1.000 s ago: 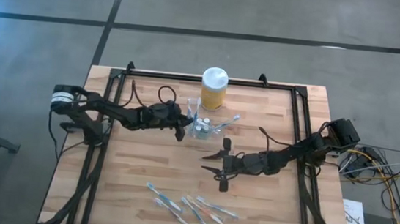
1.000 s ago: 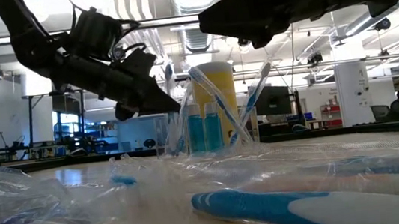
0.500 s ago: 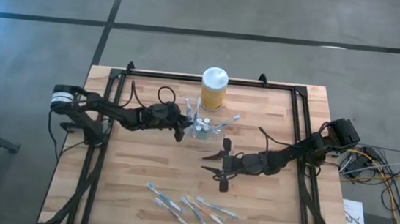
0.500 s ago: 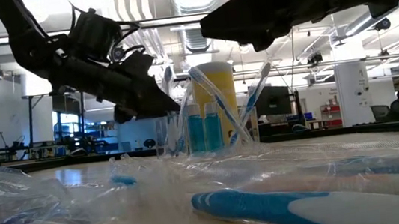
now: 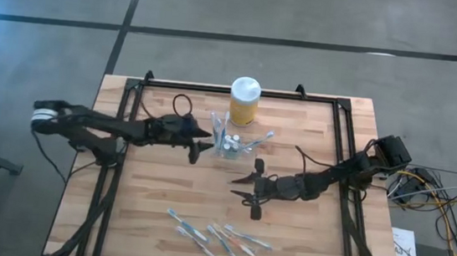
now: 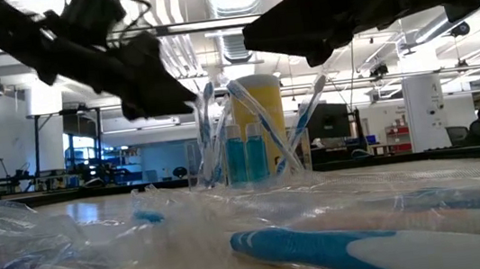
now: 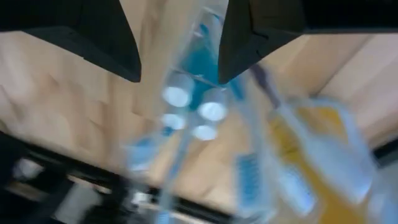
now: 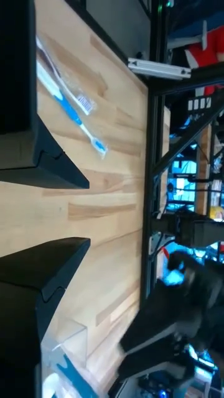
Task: Pick & Place toothbrushing station
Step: Put the blue toothbrush into the transparent organizer
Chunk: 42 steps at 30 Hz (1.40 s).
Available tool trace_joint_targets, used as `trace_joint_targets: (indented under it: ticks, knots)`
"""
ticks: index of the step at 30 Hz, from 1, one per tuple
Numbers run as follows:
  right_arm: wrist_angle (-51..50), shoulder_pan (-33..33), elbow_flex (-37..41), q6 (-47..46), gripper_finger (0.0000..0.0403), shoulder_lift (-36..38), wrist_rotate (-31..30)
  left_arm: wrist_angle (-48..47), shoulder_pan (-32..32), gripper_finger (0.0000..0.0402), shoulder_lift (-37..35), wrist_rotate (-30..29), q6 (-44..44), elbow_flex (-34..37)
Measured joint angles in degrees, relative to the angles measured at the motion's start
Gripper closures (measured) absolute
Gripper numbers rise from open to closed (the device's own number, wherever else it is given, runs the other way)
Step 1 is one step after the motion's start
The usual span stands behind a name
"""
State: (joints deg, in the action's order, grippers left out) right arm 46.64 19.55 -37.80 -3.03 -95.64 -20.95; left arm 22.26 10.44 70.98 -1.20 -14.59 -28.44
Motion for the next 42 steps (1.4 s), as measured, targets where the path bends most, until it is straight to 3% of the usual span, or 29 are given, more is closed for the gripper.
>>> trace_joint_targets:
  ticks: [5,9,13,18,23,26,30,32,37,42]
  knots:
    - [-0.03,1.13,0.00,0.00,0.0271,1.64,0.17,-4.30,-2.61,0.0184,-11.95,9.90,7.81,2.65]
    - [-1.48,2.66,0.00,0.00,0.0273,3.62,0.15,-4.68,-6.81,0.0198,-21.39,11.15,7.45,6.28]
    - [-5.95,5.01,0.00,0.00,0.0278,6.06,0.18,-5.40,-10.59,0.0257,-29.69,11.15,7.70,10.38]
    - [-7.43,7.12,0.00,0.16,0.0279,9.30,0.08,-5.34,-12.68,0.0378,-37.69,11.13,7.15,15.37]
    - [-10.59,8.78,-0.08,-3.53,0.0281,13.16,0.13,-5.40,-12.68,0.0390,-43.38,8.58,4.41,18.71]
    - [-20.32,10.16,-1.62,-7.81,0.0288,15.96,-0.45,-5.33,-12.68,0.0397,-45.59,8.40,4.38,20.02]
    - [-38.05,15.12,-7.36,-12.95,0.0304,17.04,-10.35,-5.38,-12.68,0.0392,-47.47,7.50,4.35,21.10]
    - [-49.14,17.43,-11.75,-18.32,0.0317,16.27,-12.48,-5.40,-12.68,0.0392,-47.76,7.46,4.33,21.22]
    - [-73.23,21.33,-22.40,-34.23,0.0351,11.72,-12.17,-5.37,-12.68,0.0395,-47.78,7.29,4.33,21.22]
    - [-83.48,22.13,-28.89,-45.35,0.0356,5.53,-6.97,-5.37,-12.68,0.0389,-47.78,7.38,3.73,21.22]
